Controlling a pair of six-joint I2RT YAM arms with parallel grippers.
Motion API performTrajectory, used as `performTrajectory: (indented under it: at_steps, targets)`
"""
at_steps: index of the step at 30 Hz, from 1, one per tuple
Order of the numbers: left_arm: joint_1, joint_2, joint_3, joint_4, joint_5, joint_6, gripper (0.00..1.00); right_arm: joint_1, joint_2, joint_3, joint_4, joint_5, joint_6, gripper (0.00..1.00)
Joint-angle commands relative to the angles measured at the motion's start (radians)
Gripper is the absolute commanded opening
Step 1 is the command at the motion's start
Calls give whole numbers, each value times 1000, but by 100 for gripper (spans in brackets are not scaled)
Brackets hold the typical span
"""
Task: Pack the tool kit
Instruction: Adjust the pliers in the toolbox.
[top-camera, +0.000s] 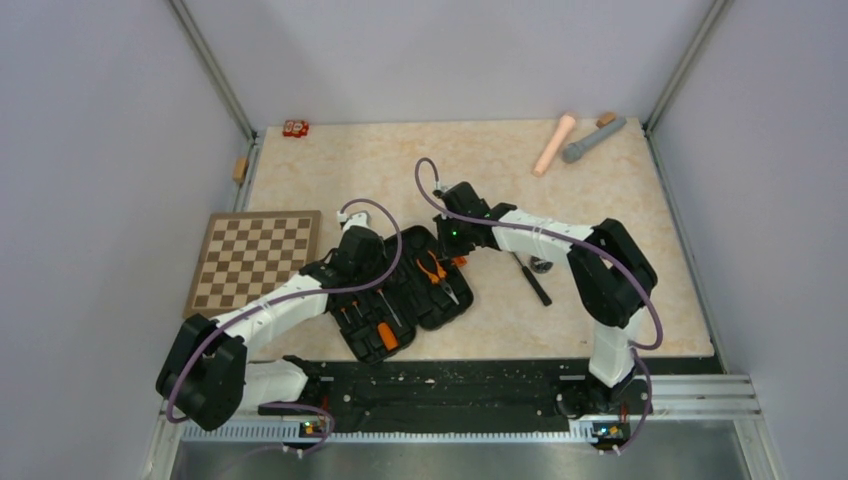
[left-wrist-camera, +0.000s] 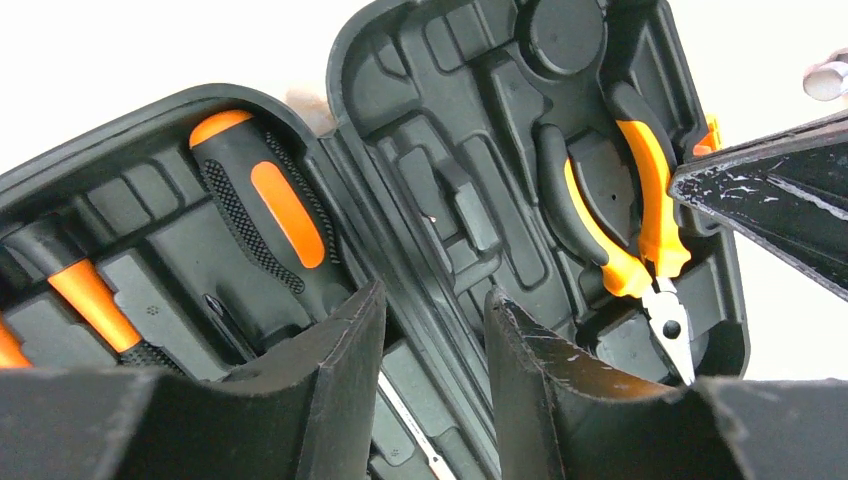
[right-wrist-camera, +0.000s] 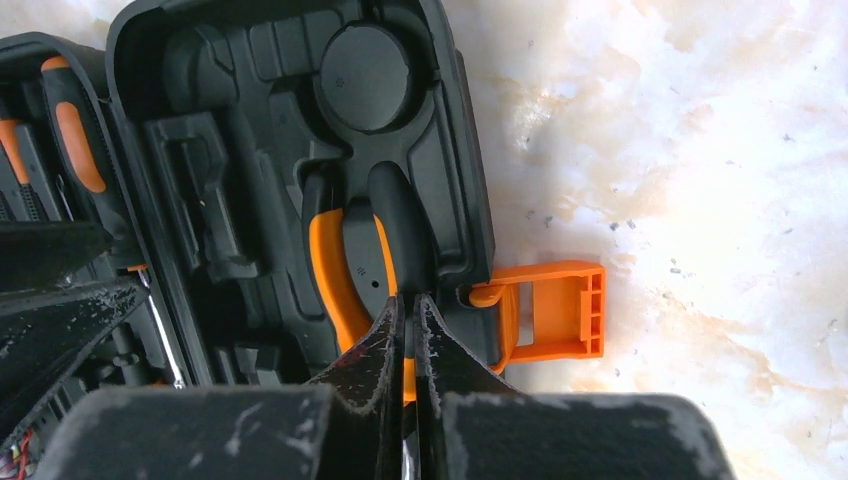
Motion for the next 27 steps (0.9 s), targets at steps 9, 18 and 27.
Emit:
performTrajectory:
  at_steps: [9, 18, 27]
  targets:
    - [-6, -12, 0, 48, -10, -14, 45, 66, 264, 19, -285, 389, -84, 0]
    - [-4, -206, -26, 7, -118, -30, 42, 104, 399, 204, -464, 432, -124, 0]
    - [-5, -275, -17, -28, -103, -20, 46, 102, 273, 314, -442, 256, -152, 1]
